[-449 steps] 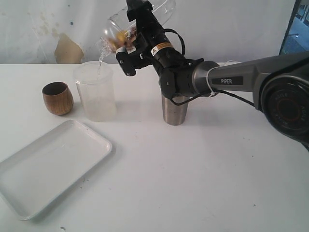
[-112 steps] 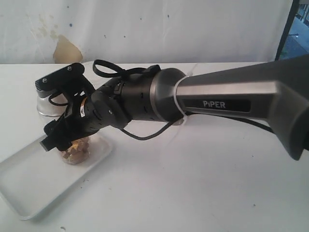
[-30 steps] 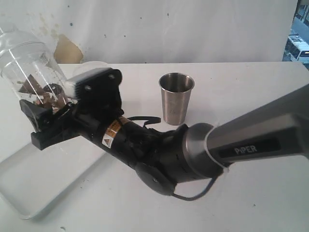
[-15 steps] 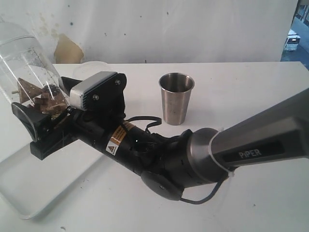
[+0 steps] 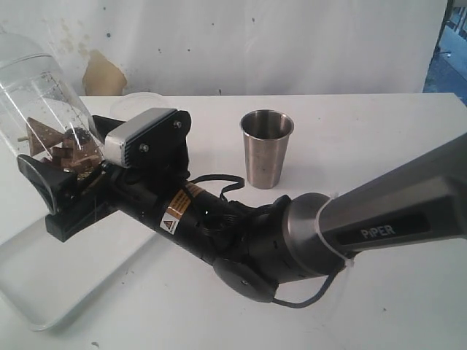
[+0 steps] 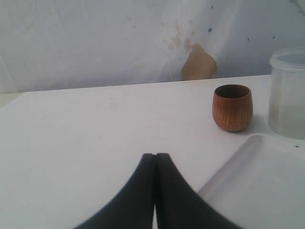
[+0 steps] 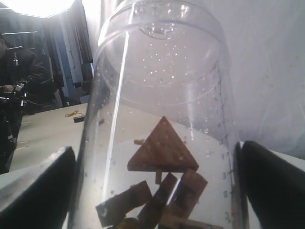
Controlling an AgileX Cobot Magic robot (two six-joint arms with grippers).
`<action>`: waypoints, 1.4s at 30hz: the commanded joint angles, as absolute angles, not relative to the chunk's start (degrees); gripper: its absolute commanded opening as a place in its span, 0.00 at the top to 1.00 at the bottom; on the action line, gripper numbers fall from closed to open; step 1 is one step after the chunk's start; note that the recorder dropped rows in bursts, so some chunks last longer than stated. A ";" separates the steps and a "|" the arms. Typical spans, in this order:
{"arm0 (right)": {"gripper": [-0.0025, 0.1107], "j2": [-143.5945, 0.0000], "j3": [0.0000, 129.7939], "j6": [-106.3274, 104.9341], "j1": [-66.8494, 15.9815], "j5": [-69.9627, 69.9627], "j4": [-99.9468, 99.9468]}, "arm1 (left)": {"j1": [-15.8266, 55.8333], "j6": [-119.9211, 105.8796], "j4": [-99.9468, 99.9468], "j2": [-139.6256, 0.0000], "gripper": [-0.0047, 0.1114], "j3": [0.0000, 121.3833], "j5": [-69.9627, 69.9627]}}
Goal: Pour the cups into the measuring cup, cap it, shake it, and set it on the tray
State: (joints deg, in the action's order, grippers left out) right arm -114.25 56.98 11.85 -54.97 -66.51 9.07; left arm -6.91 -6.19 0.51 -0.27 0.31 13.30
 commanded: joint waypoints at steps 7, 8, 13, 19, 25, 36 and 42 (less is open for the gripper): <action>0.98 -113.19 56.94 10.48 -54.77 -69.96 9.25 | -6.55 6.13 -14.59 0.00 0.96 0.00 -6.42; 0.98 -113.19 56.94 10.48 -54.77 -69.96 9.25 | -6.55 8.96 -15.64 0.00 0.96 0.00 -8.33; 0.98 -113.19 56.94 10.36 -54.77 -69.96 10.84 | -6.55 27.00 -13.27 -2.82 0.96 0.00 -14.61; 0.98 -113.29 56.94 9.93 -54.77 -68.92 11.61 | -6.28 63.69 26.87 -18.10 0.96 2.19 -26.87; 0.98 -113.29 56.94 8.98 -54.77 -68.72 11.39 | -6.28 62.83 32.07 -41.12 0.96 16.33 -24.61; 0.98 -113.29 56.94 8.83 -54.77 -64.21 11.26 | -6.28 70.66 39.44 -67.32 0.96 26.20 -48.42; 0.98 -113.40 58.85 8.72 -54.77 -56.41 10.89 | -6.28 79.12 51.69 -67.94 0.96 29.92 -54.80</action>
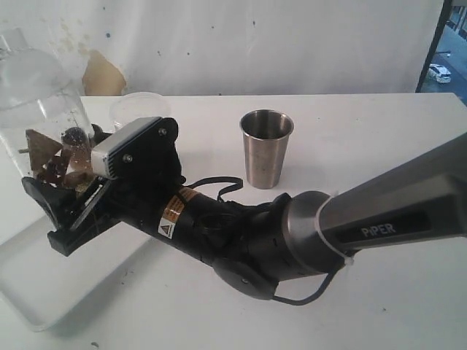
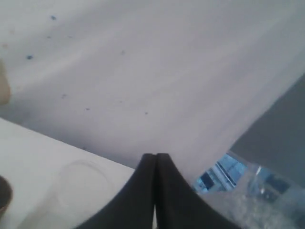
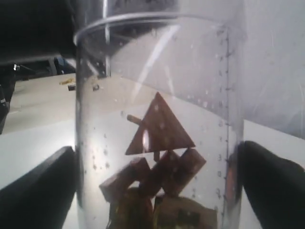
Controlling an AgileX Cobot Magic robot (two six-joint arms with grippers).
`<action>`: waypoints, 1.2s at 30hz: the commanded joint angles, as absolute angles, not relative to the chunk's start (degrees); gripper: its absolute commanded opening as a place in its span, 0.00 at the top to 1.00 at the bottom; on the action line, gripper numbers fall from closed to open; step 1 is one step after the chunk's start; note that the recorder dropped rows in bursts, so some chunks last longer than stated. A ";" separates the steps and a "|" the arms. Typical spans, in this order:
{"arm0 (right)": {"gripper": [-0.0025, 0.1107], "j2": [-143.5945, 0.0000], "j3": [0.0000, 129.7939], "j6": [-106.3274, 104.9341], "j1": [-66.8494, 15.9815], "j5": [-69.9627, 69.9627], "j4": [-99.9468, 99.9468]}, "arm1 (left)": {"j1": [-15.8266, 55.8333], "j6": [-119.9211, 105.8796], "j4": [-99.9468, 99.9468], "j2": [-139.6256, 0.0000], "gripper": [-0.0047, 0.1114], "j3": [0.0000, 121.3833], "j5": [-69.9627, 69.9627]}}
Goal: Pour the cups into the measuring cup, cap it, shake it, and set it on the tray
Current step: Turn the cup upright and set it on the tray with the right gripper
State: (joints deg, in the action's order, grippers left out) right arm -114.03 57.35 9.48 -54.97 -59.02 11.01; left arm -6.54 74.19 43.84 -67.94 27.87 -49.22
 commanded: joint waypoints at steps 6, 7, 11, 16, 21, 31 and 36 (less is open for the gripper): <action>0.98 -113.80 60.13 6.23 -54.77 -51.80 7.38 | -6.28 78.09 52.42 -67.94 0.96 30.34 -46.10; 0.98 -114.09 60.29 4.63 -54.77 -51.80 7.08 | -6.28 76.73 53.17 -67.94 0.96 30.34 -45.84; 0.98 -116.98 62.69 3.04 -54.64 -50.90 6.84 | -6.28 74.86 55.29 -68.04 0.96 30.34 -43.88; 0.98 -121.96 67.72 2.93 -54.26 -50.14 6.85 | -6.28 73.42 56.87 -68.12 0.96 30.34 -41.93; 0.98 -125.56 72.29 0.00 -54.02 -43.33 7.06 | -6.28 68.66 55.55 -68.28 0.96 29.65 -35.21; 0.98 -131.60 78.65 1.87 -52.48 -44.38 8.98 | -6.28 57.38 49.44 -80.91 0.96 30.08 -44.58; 0.98 -133.90 81.17 3.76 -52.48 -40.57 8.98 | -6.28 55.25 47.56 -83.26 0.96 30.08 -42.21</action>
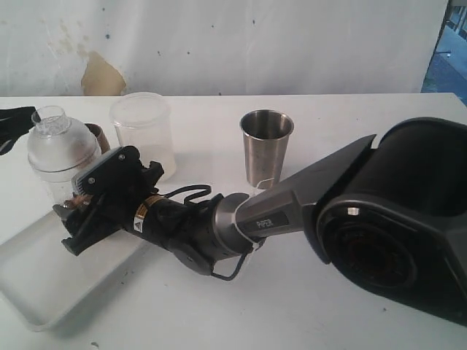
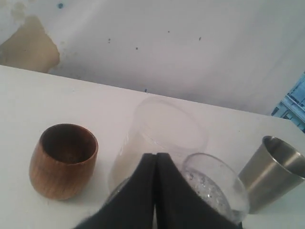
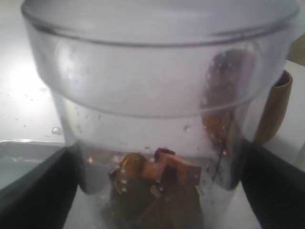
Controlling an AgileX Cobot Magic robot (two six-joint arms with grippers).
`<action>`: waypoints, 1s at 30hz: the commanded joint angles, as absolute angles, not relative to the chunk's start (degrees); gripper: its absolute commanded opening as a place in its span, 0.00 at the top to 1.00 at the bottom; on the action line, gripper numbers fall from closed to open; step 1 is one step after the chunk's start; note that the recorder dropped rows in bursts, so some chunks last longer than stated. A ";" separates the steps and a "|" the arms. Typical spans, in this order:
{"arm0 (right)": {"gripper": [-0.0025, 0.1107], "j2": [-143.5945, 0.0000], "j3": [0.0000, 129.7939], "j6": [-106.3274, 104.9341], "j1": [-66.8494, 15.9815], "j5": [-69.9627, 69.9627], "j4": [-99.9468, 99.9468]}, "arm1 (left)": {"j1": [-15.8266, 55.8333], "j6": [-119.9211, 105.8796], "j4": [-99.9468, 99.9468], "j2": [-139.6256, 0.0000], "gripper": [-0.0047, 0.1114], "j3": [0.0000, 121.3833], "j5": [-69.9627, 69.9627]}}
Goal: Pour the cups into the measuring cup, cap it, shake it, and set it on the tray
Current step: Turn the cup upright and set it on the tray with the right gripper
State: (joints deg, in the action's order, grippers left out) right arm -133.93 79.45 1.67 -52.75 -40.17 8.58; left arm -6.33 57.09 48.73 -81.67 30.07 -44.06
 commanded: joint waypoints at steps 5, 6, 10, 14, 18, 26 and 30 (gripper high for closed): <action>0.98 -133.90 81.40 4.22 -52.48 -38.89 8.98 | -6.28 52.79 46.37 -85.58 0.96 30.08 -42.45; 0.98 -133.90 81.40 4.46 -52.48 -38.92 8.98 | -6.28 52.17 45.94 -86.08 0.96 30.08 -42.45; 0.95 -133.90 81.50 4.72 -52.48 -39.15 8.98 | -6.28 50.68 44.79 -87.32 0.96 30.08 -42.45; 0.75 -133.90 81.50 4.72 -52.48 -38.59 8.98 | -6.28 50.44 44.07 -87.57 0.96 30.08 -42.45; 0.50 -133.54 81.50 5.44 -52.48 -35.89 8.98 | -6.28 50.44 43.65 -87.57 0.96 30.08 -42.45; 0.33 -132.42 81.50 5.83 -52.60 -30.42 8.98 | -6.28 50.44 43.29 -87.57 0.96 30.08 -42.45; 0.33 -131.84 81.50 5.83 -52.60 -29.53 8.87 | -6.28 50.44 43.29 -87.57 0.96 30.08 -42.45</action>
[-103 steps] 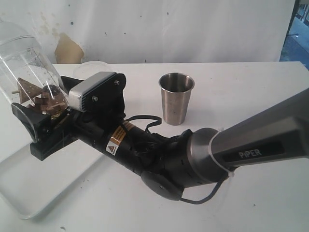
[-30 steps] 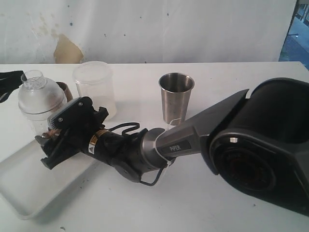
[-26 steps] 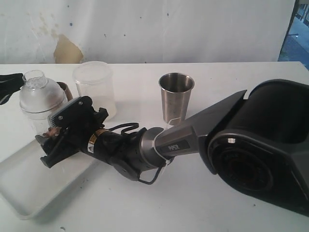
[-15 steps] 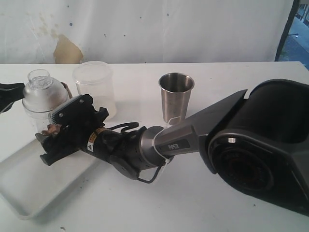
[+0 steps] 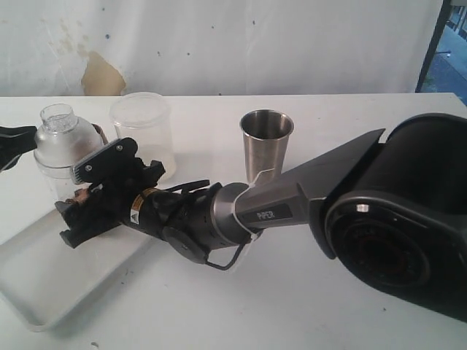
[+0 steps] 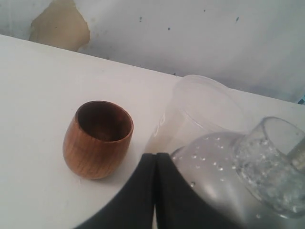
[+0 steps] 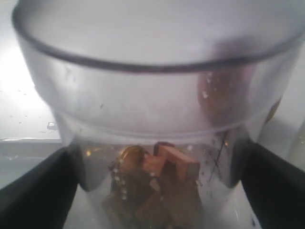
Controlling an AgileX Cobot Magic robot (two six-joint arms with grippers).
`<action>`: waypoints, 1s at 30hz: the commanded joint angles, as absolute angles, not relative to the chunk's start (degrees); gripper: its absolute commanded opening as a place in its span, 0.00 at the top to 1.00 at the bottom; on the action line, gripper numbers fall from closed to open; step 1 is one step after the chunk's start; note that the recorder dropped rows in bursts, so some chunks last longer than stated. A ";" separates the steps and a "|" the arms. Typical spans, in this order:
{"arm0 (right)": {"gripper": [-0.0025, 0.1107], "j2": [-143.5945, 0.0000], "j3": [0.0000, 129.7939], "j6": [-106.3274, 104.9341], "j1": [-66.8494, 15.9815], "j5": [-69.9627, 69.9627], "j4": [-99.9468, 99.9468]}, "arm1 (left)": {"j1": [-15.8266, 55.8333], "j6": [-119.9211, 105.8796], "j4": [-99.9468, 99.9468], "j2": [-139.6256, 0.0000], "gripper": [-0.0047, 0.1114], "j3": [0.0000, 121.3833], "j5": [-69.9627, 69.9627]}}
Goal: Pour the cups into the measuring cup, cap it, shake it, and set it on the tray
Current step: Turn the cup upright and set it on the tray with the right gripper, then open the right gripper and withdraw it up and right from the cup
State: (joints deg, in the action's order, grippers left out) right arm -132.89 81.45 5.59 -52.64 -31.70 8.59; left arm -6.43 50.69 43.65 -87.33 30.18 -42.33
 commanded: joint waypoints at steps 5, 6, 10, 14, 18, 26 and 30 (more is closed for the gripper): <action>0.33 -131.38 81.50 9.22 -52.60 -27.73 8.99 | -6.28 50.44 43.29 -87.57 0.96 30.08 -42.45; 0.33 -131.38 81.50 9.22 -52.60 -27.76 8.99 | -6.28 50.44 43.29 -87.57 0.96 30.08 -42.45; 0.33 -131.38 81.50 9.22 -52.60 -25.02 8.99 | -6.28 50.44 43.29 -87.57 0.96 30.08 -42.45; 0.27 -131.38 81.50 9.22 -52.60 -23.97 8.99 | -6.28 50.44 43.29 -87.57 0.96 30.08 -42.45; 0.12 -131.04 81.50 9.22 -52.60 -22.30 8.99 | -6.28 50.44 43.29 -87.57 0.96 30.08 -42.45; 0.09 -128.52 81.50 9.09 -52.60 -16.51 8.99 | -6.28 50.44 43.29 -87.57 0.96 30.08 -42.45; 0.09 -127.19 81.50 9.20 -52.60 -13.44 8.99 | -6.28 50.44 43.29 -87.57 0.96 30.08 -42.45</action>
State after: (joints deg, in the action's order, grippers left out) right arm -128.58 81.51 8.93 -52.64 -15.82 8.84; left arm -6.43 50.59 43.65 -87.33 30.18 -42.11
